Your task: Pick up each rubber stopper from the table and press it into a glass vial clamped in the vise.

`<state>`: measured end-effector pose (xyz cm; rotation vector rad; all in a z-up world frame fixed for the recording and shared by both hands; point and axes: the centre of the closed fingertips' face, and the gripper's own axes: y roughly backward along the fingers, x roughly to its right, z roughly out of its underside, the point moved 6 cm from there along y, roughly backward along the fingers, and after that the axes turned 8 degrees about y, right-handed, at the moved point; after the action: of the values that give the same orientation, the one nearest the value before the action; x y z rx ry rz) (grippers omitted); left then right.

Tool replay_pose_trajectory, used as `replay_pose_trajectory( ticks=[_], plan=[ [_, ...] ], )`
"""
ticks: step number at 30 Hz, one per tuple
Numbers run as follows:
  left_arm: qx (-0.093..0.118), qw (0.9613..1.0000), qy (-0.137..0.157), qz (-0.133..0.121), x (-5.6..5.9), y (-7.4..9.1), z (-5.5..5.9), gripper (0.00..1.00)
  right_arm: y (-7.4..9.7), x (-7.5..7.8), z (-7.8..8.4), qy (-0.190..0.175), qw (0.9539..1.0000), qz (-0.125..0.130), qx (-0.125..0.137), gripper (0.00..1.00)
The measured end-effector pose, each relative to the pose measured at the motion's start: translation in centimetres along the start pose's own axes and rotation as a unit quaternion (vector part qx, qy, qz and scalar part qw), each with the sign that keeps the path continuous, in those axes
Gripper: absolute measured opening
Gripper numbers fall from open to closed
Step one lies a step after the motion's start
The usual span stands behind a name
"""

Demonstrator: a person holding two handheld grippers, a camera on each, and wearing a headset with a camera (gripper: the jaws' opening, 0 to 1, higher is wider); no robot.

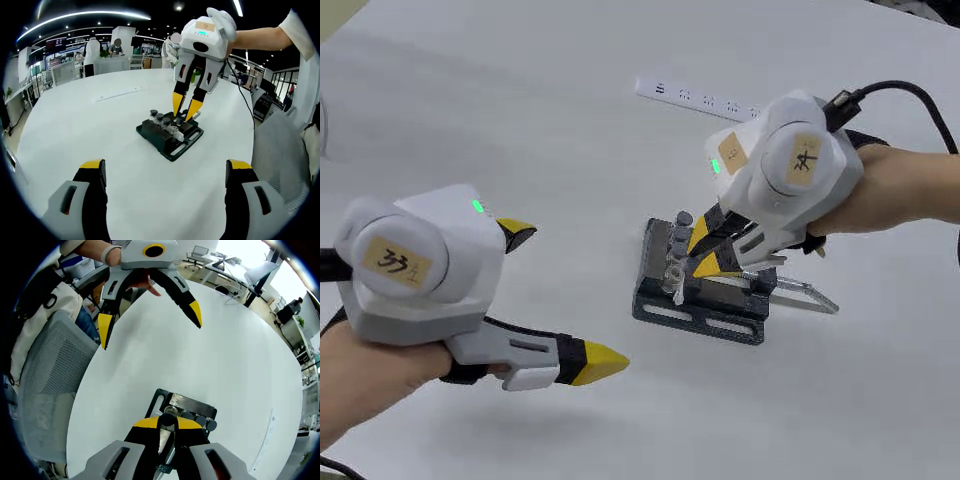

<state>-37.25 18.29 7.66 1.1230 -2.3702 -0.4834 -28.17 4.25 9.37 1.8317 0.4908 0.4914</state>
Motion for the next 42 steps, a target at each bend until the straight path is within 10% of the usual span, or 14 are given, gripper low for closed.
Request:
replay_pose_trajectory(
  ticks=[42],
  plan=[
    [-0.004,0.9996,0.026,0.014,0.4,-0.4,1.5,0.96,-1.2,0.7,-0.7,0.028,0.9966,-0.045,-0.062,0.05]
  ],
)
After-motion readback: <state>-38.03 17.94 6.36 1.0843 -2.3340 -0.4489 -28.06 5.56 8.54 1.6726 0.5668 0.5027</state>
